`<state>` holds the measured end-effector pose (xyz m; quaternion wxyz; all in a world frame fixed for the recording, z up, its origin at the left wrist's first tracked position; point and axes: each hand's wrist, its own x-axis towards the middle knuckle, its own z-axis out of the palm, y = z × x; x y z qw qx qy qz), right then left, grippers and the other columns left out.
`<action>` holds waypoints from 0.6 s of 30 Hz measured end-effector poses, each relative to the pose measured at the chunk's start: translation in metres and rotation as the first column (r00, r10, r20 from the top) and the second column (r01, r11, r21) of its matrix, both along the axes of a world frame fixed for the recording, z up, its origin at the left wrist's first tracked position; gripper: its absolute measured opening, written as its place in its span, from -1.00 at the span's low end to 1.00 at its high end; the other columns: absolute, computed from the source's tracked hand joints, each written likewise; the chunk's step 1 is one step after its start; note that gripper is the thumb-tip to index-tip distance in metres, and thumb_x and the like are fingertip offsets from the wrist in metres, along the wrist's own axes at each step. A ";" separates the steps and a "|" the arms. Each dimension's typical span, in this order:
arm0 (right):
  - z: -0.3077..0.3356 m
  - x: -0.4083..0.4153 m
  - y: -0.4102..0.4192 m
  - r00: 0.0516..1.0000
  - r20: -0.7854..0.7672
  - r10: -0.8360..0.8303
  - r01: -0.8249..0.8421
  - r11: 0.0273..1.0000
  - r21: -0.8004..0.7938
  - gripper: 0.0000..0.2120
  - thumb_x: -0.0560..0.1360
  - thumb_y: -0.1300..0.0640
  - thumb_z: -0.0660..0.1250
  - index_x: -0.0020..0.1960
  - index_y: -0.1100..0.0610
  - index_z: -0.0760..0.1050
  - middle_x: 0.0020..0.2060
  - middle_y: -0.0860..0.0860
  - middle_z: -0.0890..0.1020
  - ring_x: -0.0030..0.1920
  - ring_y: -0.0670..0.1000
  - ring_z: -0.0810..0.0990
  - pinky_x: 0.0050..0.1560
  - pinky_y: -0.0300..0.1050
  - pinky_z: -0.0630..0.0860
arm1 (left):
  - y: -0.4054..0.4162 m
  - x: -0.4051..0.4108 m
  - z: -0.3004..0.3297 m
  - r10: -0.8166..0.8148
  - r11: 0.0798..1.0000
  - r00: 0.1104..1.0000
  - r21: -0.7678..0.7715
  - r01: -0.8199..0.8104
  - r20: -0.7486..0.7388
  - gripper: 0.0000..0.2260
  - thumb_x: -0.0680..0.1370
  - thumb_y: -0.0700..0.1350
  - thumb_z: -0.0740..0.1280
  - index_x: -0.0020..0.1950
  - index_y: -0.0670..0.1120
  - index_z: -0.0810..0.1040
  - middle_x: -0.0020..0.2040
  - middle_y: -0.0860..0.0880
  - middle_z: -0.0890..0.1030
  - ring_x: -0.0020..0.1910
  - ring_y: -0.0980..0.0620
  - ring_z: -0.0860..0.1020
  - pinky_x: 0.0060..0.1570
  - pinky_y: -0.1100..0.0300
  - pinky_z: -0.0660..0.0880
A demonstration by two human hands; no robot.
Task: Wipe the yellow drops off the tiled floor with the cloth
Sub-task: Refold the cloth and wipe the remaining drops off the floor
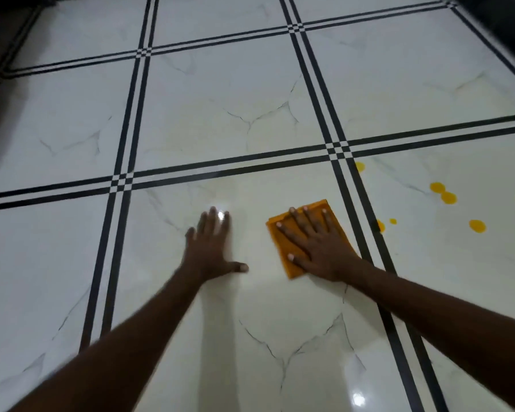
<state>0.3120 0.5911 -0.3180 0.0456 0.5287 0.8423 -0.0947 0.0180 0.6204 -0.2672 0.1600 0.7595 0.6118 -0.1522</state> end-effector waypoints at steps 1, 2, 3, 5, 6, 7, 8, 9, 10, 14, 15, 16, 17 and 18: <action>0.000 0.000 0.006 0.996 -0.019 -0.084 0.084 0.996 0.018 -0.28 0.59 -0.38 -0.13 0.67 -0.16 -0.19 0.68 0.10 -0.11 0.66 0.25 -0.14 0.58 0.37 -0.21 | -0.009 0.014 -0.008 -0.042 0.999 0.999 0.025 0.041 0.031 0.23 0.15 0.65 0.10 0.61 0.02 -0.25 0.61 -0.16 -0.27 0.60 -0.17 -0.21 0.51 -0.21 0.00; 0.000 0.002 0.010 0.981 -0.039 -0.192 0.193 0.981 0.023 -0.29 0.59 -0.37 -0.12 0.67 -0.16 -0.15 0.68 0.09 -0.08 0.66 0.25 -0.09 0.58 0.37 -0.19 | -0.015 0.024 -0.013 -0.053 0.998 0.997 0.045 0.050 0.061 0.20 0.18 0.65 0.09 0.61 0.05 -0.26 0.61 -0.14 -0.29 0.59 -0.15 -0.24 0.52 -0.21 -0.05; -0.001 0.007 0.009 0.957 -0.056 -0.283 0.285 0.958 0.029 -0.29 0.59 -0.37 -0.12 0.67 -0.16 -0.13 0.68 0.09 -0.06 0.66 0.24 -0.08 0.59 0.37 -0.17 | -0.018 0.029 -0.018 -0.039 0.998 0.996 0.056 0.034 0.086 0.17 0.21 0.64 0.12 0.61 0.07 -0.27 0.61 -0.12 -0.30 0.59 -0.14 -0.27 0.53 -0.20 -0.10; -0.003 0.020 -0.009 0.917 -0.079 -0.392 0.395 0.918 0.038 -0.28 0.60 -0.36 -0.10 0.67 -0.13 -0.15 0.68 0.10 -0.07 0.66 0.25 -0.09 0.58 0.40 -0.13 | -0.017 0.030 -0.023 -0.030 0.998 0.996 0.065 0.024 0.089 0.14 0.25 0.62 0.17 0.61 0.09 -0.26 0.61 -0.09 -0.31 0.59 -0.12 -0.29 0.53 -0.18 -0.15; -0.003 0.019 -0.026 0.900 -0.084 -0.428 0.433 0.900 0.047 -0.28 0.60 -0.34 -0.08 0.68 -0.11 -0.16 0.68 0.12 -0.08 0.66 0.26 -0.10 0.57 0.41 -0.13 | -0.015 0.028 -0.024 -0.034 0.997 0.996 0.069 0.029 0.082 0.14 0.26 0.61 0.18 0.61 0.09 -0.26 0.61 -0.09 -0.31 0.59 -0.12 -0.29 0.52 -0.18 -0.15; -0.002 0.011 -0.043 0.886 -0.096 -0.455 0.461 0.886 0.058 -0.27 0.60 -0.33 -0.05 0.68 -0.10 -0.15 0.67 0.14 -0.07 0.66 0.27 -0.10 0.57 0.42 -0.14 | -0.014 0.026 -0.024 -0.032 0.997 0.997 0.071 0.027 0.073 0.14 0.26 0.61 0.19 0.61 0.09 -0.27 0.61 -0.10 -0.31 0.59 -0.13 -0.28 0.52 -0.18 -0.14; -0.001 0.000 -0.059 0.882 -0.116 -0.457 0.466 0.883 0.063 -0.26 0.59 -0.31 -0.01 0.68 -0.08 -0.12 0.67 0.16 -0.06 0.65 0.30 -0.08 0.57 0.43 -0.14 | -0.013 0.026 -0.024 -0.028 0.998 0.997 0.066 0.024 0.068 0.15 0.26 0.60 0.19 0.61 0.08 -0.27 0.61 -0.11 -0.31 0.59 -0.14 -0.28 0.52 -0.19 -0.13; -0.001 -0.013 -0.067 0.900 -0.139 -0.414 0.424 0.904 0.052 -0.25 0.58 -0.31 0.02 0.68 -0.08 -0.10 0.67 0.17 -0.06 0.65 0.31 -0.07 0.56 0.44 -0.15 | -0.011 0.028 -0.025 -0.030 0.998 0.998 0.061 0.027 0.062 0.16 0.25 0.61 0.18 0.60 0.07 -0.29 0.60 -0.12 -0.32 0.59 -0.15 -0.28 0.52 -0.20 -0.12; 0.000 -0.026 -0.068 0.935 -0.148 -0.321 0.328 0.945 0.018 -0.24 0.58 -0.32 0.02 0.68 -0.10 -0.12 0.67 0.15 -0.09 0.65 0.31 -0.10 0.56 0.43 -0.18 | -0.010 0.030 -0.025 -0.037 0.998 0.998 0.057 0.033 0.057 0.17 0.22 0.64 0.13 0.60 0.07 -0.30 0.60 -0.12 -0.32 0.59 -0.16 -0.28 0.51 -0.20 -0.12; -0.002 -0.012 -0.009 0.983 -0.097 -0.155 0.160 0.986 0.049 -0.28 0.59 -0.35 -0.07 0.67 -0.15 -0.15 0.68 0.08 -0.10 0.66 0.23 -0.13 0.58 0.36 -0.25 | -0.009 0.029 -0.025 -0.019 0.999 0.997 0.046 0.015 0.070 0.20 0.11 0.67 -0.01 0.59 0.11 -0.30 0.60 -0.10 -0.32 0.59 -0.14 -0.26 0.51 -0.19 -0.10; -0.003 0.008 0.005 0.958 -0.074 -0.278 0.283 0.957 0.069 -0.29 0.59 -0.34 -0.10 0.68 -0.13 -0.11 0.68 0.09 -0.07 0.66 0.24 -0.09 0.58 0.37 -0.22 | -0.009 0.028 -0.026 -0.012 0.999 0.997 0.036 0.009 0.076 0.20 0.12 0.67 0.01 0.59 0.12 -0.30 0.61 -0.10 -0.32 0.59 -0.13 -0.26 0.51 -0.19 -0.10; -0.004 0.032 0.011 0.910 -0.058 -0.410 0.413 0.907 0.078 -0.29 0.59 -0.34 -0.13 0.68 -0.11 -0.09 0.68 0.11 -0.05 0.66 0.26 -0.06 0.58 0.38 -0.18 | -0.009 0.028 -0.025 -0.007 1.000 0.997 0.027 0.005 0.082 0.20 0.13 0.66 0.05 0.59 0.13 -0.30 0.60 -0.09 -0.32 0.59 -0.13 -0.26 0.51 -0.18 -0.10; -0.003 0.051 0.006 0.859 -0.053 -0.509 0.511 0.855 0.090 -0.28 0.59 -0.34 -0.14 0.68 -0.09 -0.09 0.68 0.12 -0.04 0.66 0.27 -0.05 0.58 0.40 -0.15 | -0.009 0.028 -0.024 -0.010 1.000 0.997 0.017 0.009 0.083 0.19 0.16 0.65 0.11 0.59 0.13 -0.30 0.60 -0.08 -0.33 0.59 -0.12 -0.27 0.51 -0.18 -0.11; -0.005 0.061 -0.009 0.823 -0.061 -0.564 0.567 0.818 0.095 -0.28 0.59 -0.34 -0.13 0.68 -0.08 -0.11 0.67 0.14 -0.04 0.65 0.28 -0.04 0.58 0.41 -0.12 | -0.010 0.028 -0.024 -0.011 1.000 0.997 0.010 0.011 0.081 0.18 0.19 0.63 0.17 0.59 0.12 -0.31 0.60 -0.08 -0.33 0.59 -0.12 -0.27 0.51 -0.18 -0.11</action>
